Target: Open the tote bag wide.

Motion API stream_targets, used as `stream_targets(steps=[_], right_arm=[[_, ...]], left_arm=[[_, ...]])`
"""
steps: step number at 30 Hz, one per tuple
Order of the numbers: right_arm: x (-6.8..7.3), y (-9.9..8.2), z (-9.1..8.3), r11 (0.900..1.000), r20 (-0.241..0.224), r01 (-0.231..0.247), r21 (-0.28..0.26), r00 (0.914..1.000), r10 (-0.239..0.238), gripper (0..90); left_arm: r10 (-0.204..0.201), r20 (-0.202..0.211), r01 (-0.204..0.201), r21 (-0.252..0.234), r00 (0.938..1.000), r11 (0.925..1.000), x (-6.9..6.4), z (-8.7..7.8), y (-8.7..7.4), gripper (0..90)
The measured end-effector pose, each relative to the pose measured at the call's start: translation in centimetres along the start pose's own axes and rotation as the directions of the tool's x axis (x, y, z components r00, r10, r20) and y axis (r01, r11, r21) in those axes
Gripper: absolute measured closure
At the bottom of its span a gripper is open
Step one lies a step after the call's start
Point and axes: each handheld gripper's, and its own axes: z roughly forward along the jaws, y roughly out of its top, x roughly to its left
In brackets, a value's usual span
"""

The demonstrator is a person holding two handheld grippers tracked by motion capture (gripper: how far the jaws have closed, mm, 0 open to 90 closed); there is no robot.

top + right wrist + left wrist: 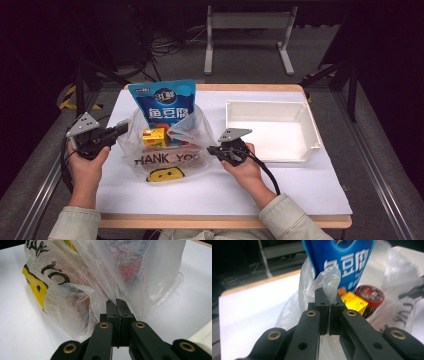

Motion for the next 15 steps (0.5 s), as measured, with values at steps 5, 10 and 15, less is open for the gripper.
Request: stream_targets(steps=[5,10,15], right_arm=[[-0.1,0.0,0.0,1.0000,-0.003,-0.003,-0.001,1.0000,0.003,90.0],[-0.1,0.0,-0.1,1.0000,-0.003,-0.005,-0.003,1.0000,0.005,90.0],[-0.1,0.0,-0.1,1.0000,-0.005,-0.005,-0.005,1.0000,0.005,90.0]], left_arm=[[-0.029,0.005,0.028,0.031,0.9996,0.9991,0.4,0.8,-1.3,88.3],[-0.037,0.010,0.036,0.076,0.9993,0.9964,0.7,1.7,-2.6,88.3],[-0.044,0.010,0.043,0.118,0.9990,0.9920,0.8,2.3,-3.6,88.2]])
